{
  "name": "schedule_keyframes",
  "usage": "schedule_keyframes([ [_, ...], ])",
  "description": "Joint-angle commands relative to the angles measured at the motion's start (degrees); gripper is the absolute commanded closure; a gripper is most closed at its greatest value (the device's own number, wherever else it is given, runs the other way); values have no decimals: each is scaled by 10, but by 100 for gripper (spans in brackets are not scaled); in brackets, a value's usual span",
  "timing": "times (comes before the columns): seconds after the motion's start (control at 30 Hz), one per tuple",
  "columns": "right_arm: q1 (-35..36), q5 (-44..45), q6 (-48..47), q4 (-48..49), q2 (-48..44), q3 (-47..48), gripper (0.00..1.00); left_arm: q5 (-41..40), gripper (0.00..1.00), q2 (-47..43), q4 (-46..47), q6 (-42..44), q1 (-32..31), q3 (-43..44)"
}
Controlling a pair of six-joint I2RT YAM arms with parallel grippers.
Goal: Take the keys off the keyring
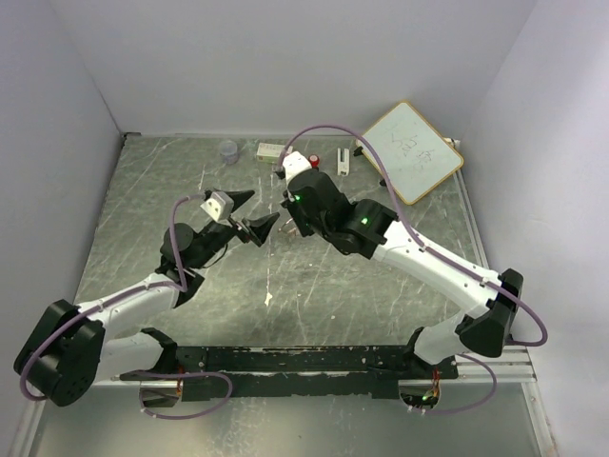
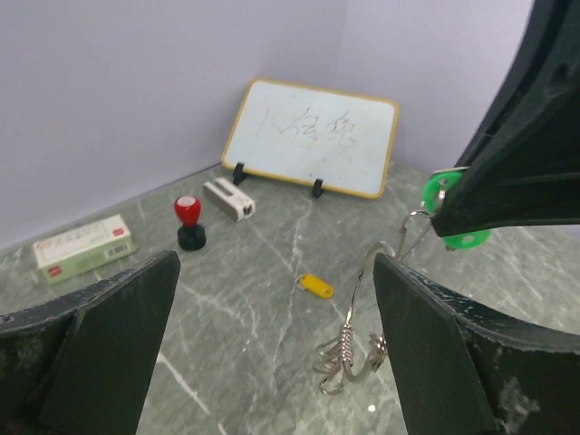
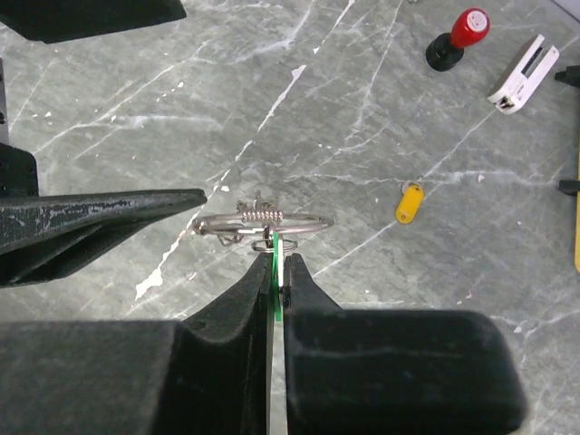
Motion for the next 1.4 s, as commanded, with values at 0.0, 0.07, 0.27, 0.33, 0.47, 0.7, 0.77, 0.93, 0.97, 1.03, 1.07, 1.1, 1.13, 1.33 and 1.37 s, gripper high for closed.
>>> schedule_keyframes([
  [0.0,5,9,-2,-18,-10,25,100,65,1,28,130,-20,3,-8],
  [0.07,9,15,-2,-21,-6,29,100,80,1,44,162,-26,2,-10],
  [0.27,15,23,-2,-17,-4,33,100,127,5,93,226,-22,1,-9],
  [0.33,16,26,-1,-13,-4,34,100,127,9,100,240,-20,1,-14],
  [0.47,17,26,1,-5,-3,34,100,127,26,111,246,-8,0,-16],
  [0.7,20,30,-1,4,6,40,100,130,29,112,243,4,-7,-18],
  [0.77,20,33,-1,10,9,39,100,125,26,107,236,14,-12,-19],
  [0.93,21,39,0,16,21,44,100,128,20,100,233,26,-21,-22],
  [0.97,22,40,0,16,24,46,100,129,19,100,229,29,-23,-20],
  [1.03,23,41,-2,16,28,50,100,124,20,100,219,38,-30,-17],
  [1.07,24,42,-2,16,30,52,100,120,21,100,217,44,-33,-16],
  [1.1,25,42,-2,16,31,54,100,115,22,99,215,47,-36,-15],
  [1.13,26,42,-3,17,31,54,100,112,22,100,215,49,-37,-16],
  [1.33,32,45,-3,20,32,54,100,101,30,106,209,52,-40,-9],
  [1.37,33,47,-3,20,32,53,100,95,37,108,211,52,-40,-11],
])
